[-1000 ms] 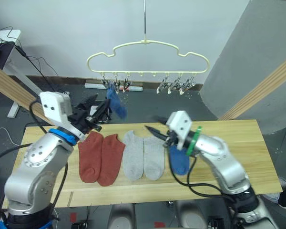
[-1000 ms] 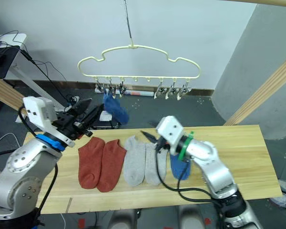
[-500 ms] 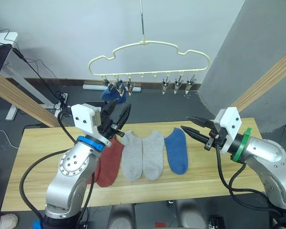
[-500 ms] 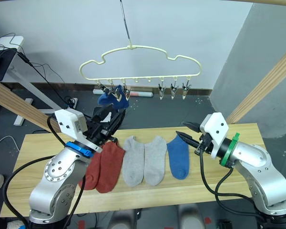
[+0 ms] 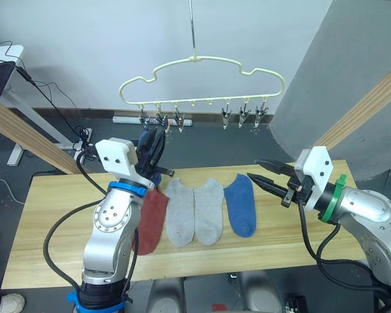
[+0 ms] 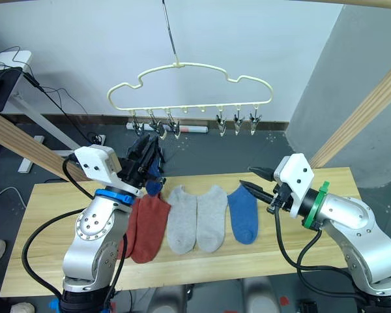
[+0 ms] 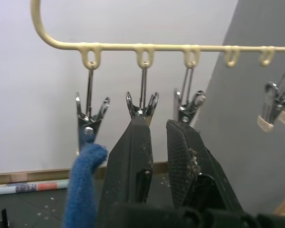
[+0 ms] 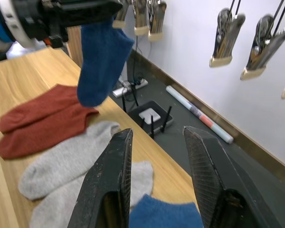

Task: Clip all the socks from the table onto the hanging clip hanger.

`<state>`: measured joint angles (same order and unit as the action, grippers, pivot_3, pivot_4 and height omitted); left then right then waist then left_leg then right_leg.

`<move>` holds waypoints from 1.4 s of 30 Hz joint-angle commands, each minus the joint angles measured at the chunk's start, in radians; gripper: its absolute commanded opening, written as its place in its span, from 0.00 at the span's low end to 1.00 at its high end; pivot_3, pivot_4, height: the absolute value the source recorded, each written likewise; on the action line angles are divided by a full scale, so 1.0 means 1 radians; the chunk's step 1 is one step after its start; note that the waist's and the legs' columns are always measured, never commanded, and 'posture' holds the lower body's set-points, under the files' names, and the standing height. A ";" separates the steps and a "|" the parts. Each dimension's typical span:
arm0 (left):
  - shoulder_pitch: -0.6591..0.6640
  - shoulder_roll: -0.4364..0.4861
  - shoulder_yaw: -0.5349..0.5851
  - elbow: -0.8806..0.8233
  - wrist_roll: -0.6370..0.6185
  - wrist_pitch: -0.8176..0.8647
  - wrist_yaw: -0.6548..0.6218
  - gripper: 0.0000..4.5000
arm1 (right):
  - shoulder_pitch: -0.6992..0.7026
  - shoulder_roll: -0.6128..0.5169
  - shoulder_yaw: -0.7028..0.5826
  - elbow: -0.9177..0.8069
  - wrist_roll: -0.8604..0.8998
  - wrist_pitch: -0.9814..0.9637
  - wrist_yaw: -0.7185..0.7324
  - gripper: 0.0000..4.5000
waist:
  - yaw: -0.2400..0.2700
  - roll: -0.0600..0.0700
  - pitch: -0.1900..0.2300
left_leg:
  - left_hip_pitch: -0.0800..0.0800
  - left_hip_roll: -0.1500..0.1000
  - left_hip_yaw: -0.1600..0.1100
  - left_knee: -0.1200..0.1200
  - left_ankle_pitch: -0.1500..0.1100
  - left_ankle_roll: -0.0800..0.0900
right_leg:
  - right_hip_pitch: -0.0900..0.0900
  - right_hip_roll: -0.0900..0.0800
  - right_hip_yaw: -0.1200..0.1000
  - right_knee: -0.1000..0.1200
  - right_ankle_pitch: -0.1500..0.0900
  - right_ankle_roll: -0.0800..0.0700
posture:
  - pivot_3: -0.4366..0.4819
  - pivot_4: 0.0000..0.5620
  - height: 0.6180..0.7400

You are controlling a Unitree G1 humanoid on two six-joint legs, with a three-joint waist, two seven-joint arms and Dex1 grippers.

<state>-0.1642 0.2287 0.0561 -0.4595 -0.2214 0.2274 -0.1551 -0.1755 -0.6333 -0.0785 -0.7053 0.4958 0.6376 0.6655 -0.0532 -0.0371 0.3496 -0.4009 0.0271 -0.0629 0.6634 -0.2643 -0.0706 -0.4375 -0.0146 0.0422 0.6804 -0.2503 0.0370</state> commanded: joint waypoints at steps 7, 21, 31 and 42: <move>-0.028 -0.018 0.023 0.010 0.006 -0.015 0.003 0.56 | -0.014 -0.020 -0.008 -0.047 0.021 -0.004 -0.018 0.67 | -0.001 0.000 0.000 | 0.000 0.000 0.000 0.000 0.000 0.000 | 0.000 0.000 0.000 0.000 0.000 0.000 | 0.34 0.59 1.00; -0.095 -0.024 0.005 0.075 0.026 -0.005 0.001 0.56 | -0.020 -0.022 -0.009 -0.057 0.050 0.004 -0.028 0.67 | -0.004 0.000 0.000 | 0.000 0.000 0.000 0.000 0.000 0.000 | 0.000 0.000 0.000 0.000 0.000 0.000 | 0.33 0.60 1.00; -0.146 -0.042 0.007 0.125 0.049 -0.028 0.009 0.56 | -0.019 -0.027 -0.011 -0.058 0.051 0.006 -0.040 0.67 | -0.004 0.000 0.000 | 0.000 0.000 0.000 0.000 0.000 0.000 | 0.000 0.000 0.000 0.000 0.000 0.000 | 0.32 0.60 1.00; -0.154 -0.056 0.007 0.117 0.078 -0.020 0.040 0.56 | -0.010 -0.029 -0.018 -0.059 0.055 0.008 -0.043 0.67 | -0.005 0.000 0.000 | 0.000 0.000 0.000 0.000 0.000 0.000 | 0.000 0.000 0.000 0.000 0.000 0.000 | 0.32 0.59 1.00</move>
<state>-0.3115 0.1722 0.0636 -0.3046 -0.1536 0.2162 -0.1203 -0.1878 -0.6533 -0.0773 -0.7160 0.5323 0.6527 0.6283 -0.0579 -0.0371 0.3497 -0.4010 0.0272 -0.0626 0.6632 -0.2643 -0.0706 -0.4376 -0.0143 0.0424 0.6799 -0.2504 0.0372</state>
